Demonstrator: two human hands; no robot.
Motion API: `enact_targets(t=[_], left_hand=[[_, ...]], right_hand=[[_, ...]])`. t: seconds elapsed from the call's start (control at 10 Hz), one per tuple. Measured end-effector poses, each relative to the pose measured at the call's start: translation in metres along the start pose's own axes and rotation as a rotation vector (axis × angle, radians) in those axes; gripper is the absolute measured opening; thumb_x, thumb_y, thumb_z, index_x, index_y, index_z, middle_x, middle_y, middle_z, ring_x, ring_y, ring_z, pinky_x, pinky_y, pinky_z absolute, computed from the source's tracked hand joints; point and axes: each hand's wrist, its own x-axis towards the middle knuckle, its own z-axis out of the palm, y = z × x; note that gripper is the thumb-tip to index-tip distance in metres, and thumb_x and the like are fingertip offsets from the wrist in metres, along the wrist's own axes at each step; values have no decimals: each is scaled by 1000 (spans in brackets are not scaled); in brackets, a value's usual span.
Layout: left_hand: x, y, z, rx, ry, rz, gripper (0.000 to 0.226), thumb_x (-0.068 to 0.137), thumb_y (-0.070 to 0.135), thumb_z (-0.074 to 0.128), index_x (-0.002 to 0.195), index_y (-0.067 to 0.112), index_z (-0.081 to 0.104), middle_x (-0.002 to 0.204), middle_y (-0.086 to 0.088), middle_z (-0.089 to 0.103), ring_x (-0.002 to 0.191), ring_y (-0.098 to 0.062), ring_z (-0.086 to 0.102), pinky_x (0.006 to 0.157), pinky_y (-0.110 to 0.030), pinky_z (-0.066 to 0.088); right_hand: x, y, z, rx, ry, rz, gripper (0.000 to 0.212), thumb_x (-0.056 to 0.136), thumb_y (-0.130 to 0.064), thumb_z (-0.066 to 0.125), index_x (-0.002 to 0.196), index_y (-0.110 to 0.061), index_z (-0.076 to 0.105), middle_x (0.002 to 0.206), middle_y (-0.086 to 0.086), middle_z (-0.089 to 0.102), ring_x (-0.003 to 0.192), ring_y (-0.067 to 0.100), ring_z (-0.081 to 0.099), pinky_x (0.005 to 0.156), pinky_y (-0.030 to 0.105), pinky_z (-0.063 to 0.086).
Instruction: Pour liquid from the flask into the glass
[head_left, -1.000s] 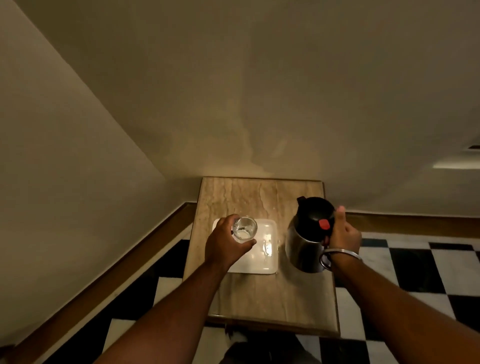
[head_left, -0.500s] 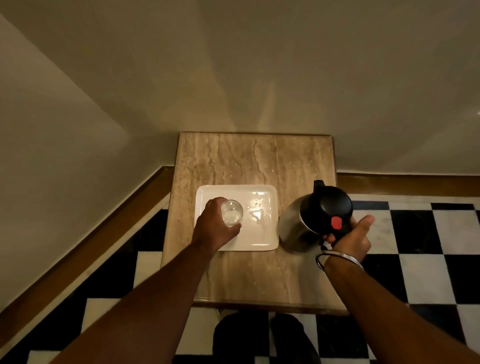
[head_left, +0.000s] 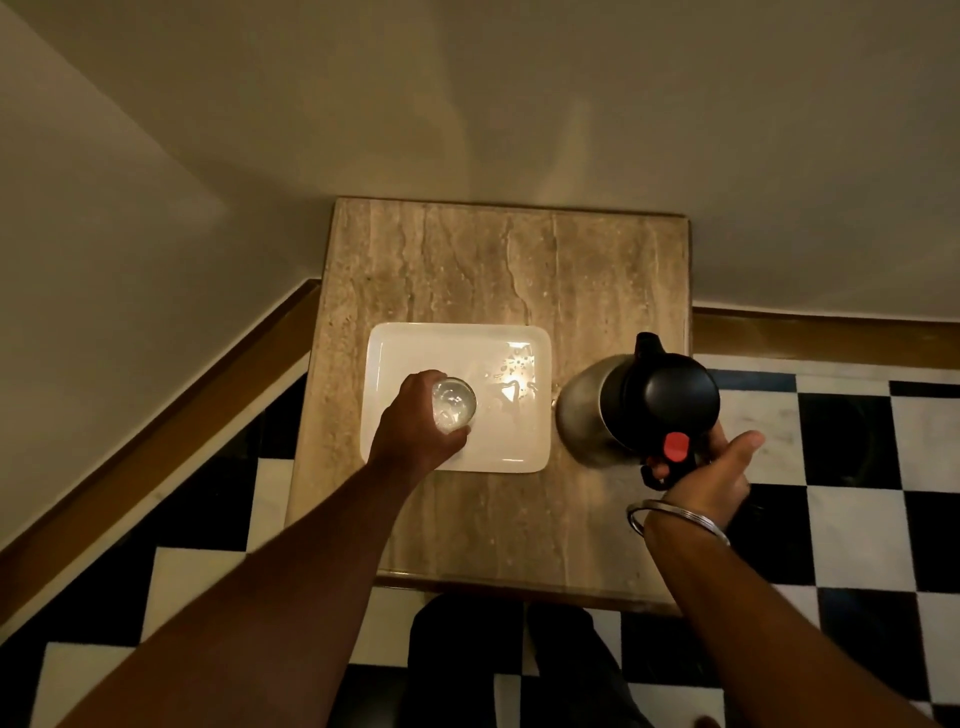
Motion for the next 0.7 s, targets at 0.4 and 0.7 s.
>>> enact_targets(t=[0.4, 0.7], left_hand=[[5, 0, -3, 14, -14, 77, 79, 66, 36, 88, 131, 23, 45, 132, 1, 55, 113, -22, 58, 89, -29, 44], [-11, 59, -80, 362, -76, 113, 125, 62, 60, 84, 154, 20, 9, 163, -8, 20, 146, -26, 24, 113, -44, 30]], right_hand=[[-2, 17, -8, -89, -72, -54, 64, 84, -67, 33, 127, -34, 67, 77, -20, 77, 84, 4, 72, 67, 21, 50], [-43, -48, -19, -750, -369, -449, 63, 92, -57, 35, 143, -20, 42, 119, 14, 65, 111, 36, 61, 81, 42, 51]])
